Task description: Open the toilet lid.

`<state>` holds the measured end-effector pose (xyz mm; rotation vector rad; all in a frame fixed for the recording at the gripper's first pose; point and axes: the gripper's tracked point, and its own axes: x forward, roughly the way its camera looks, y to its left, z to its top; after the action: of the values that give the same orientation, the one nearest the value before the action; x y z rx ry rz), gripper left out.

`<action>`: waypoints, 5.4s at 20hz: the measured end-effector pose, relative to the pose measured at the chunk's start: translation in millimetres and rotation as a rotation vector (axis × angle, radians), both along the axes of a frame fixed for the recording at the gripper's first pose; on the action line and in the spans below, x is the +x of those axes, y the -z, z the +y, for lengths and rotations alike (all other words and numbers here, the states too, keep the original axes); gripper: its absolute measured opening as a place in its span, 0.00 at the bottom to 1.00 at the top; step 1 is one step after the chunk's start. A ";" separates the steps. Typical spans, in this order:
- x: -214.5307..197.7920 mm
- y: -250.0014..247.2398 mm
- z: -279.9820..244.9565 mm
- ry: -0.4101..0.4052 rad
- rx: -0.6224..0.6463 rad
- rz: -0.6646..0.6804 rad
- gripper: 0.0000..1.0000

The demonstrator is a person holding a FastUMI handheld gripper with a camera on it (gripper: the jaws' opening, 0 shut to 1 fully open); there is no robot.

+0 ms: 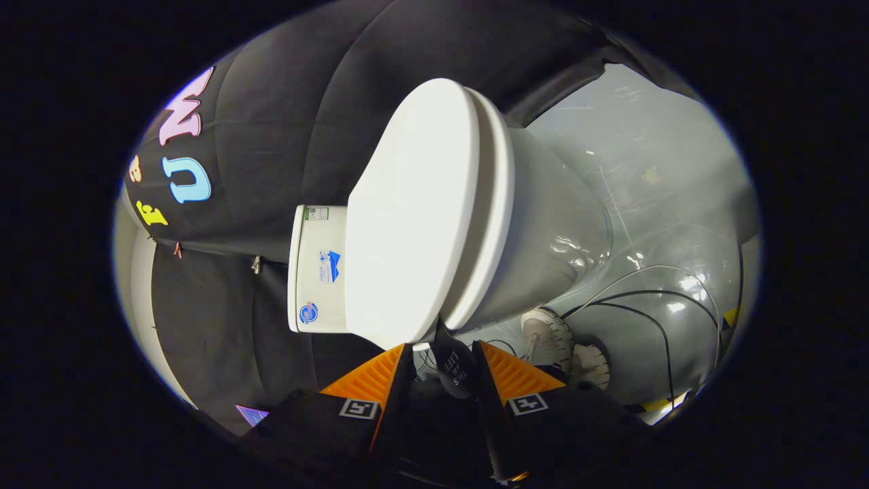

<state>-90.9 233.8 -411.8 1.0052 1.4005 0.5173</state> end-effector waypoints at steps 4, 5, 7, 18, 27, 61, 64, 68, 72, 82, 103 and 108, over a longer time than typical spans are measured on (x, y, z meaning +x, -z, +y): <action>-5.4 -2.8 1.6 -0.011 0.015 0.018 0.54; -6.8 -4.8 0.6 -0.006 0.021 0.021 0.55; -11.2 -8.2 -5.7 -0.003 0.035 0.025 0.55; -20.6 0.7 -14.1 -0.049 0.032 0.011 0.14; -19.2 -0.2 -13.0 -0.159 -0.054 -0.176 0.13; 25.1 -278.8 120.3 -0.350 -0.370 -0.850 0.05; 26.9 -296.3 140.7 -0.348 -0.380 -0.894 0.05; 26.8 -319.1 173.3 -0.346 -0.381 -0.933 0.05; 24.4 -341.8 212.5 -0.386 -0.391 -1.014 0.05; 16.8 -373.3 322.6 -0.465 -0.372 -1.130 0.05; -1.3 -377.0 455.8 -0.661 -0.362 -1.457 0.61; -0.5 -379.9 452.3 -0.636 -0.373 -1.464 0.99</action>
<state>-91.3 686.1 -31.9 -0.2644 0.3643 1.0905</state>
